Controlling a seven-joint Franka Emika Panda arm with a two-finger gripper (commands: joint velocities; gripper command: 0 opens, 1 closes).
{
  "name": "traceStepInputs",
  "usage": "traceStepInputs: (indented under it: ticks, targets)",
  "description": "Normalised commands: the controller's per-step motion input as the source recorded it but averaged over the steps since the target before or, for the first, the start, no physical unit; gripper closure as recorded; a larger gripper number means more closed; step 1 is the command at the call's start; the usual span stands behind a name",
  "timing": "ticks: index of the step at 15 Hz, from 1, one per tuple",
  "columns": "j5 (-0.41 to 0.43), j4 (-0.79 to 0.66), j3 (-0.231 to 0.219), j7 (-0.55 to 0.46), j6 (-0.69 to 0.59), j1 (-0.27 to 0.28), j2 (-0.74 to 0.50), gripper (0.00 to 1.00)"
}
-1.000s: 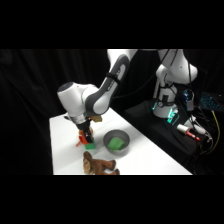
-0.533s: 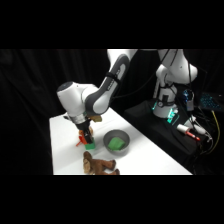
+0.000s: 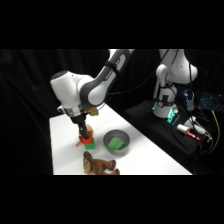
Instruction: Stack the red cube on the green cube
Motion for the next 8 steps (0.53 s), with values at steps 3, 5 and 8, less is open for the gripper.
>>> traceStepInputs:
  ticks: [3, 5, 8]
  targets:
    - [-0.111, 0.04, -0.031, -0.03, -0.31, 0.04, -0.3, 0.0]
    - [-0.086, 0.01, 0.003, -0.07, -0.31, 0.024, -0.32, 0.0]
    - [-0.062, -0.02, 0.029, -0.11, -0.29, 0.012, -0.33, 0.0]
